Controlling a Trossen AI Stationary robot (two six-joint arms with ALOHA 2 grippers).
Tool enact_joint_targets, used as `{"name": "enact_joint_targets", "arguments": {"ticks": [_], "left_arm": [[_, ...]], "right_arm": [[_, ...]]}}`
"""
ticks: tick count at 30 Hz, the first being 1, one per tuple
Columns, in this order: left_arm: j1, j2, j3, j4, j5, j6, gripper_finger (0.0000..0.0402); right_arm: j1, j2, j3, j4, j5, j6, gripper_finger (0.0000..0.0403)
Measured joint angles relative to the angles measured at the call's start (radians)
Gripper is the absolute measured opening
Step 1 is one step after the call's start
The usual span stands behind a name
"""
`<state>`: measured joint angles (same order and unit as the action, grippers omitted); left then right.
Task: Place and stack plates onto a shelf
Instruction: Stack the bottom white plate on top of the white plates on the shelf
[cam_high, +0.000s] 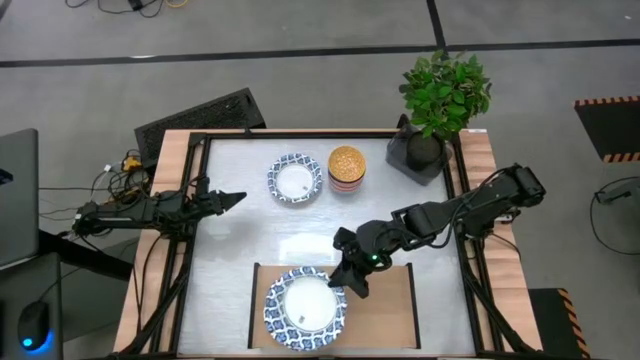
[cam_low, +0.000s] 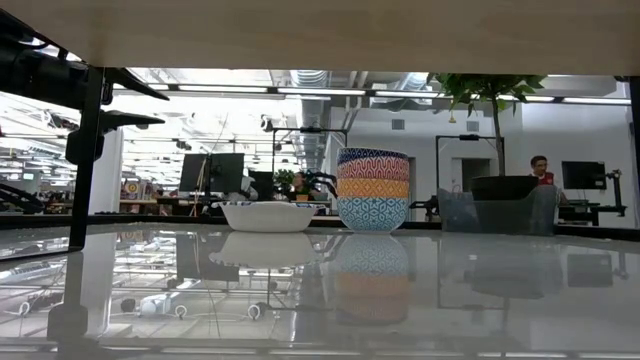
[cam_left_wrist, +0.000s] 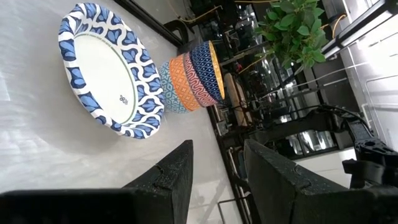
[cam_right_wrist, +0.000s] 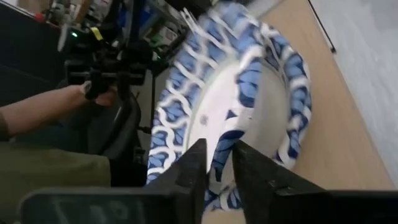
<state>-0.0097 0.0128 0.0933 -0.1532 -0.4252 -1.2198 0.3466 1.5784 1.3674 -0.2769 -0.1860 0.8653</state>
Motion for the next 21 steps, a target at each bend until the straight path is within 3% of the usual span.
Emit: {"name": "enact_joint_targets", "arguments": {"ticks": [11, 21], "left_arm": [[0.000, 0.000, 0.000, 0.000, 0.000, 0.004, 0.0128], [0.000, 0.000, 0.000, 0.000, 0.000, 0.004, 0.0128]], "right_arm": [[-0.021, 0.000, 0.000, 0.025, 0.000, -0.028, 0.0198], [-0.035, -0.012, 0.000, 0.098, 0.000, -0.070, 0.0209]]}}
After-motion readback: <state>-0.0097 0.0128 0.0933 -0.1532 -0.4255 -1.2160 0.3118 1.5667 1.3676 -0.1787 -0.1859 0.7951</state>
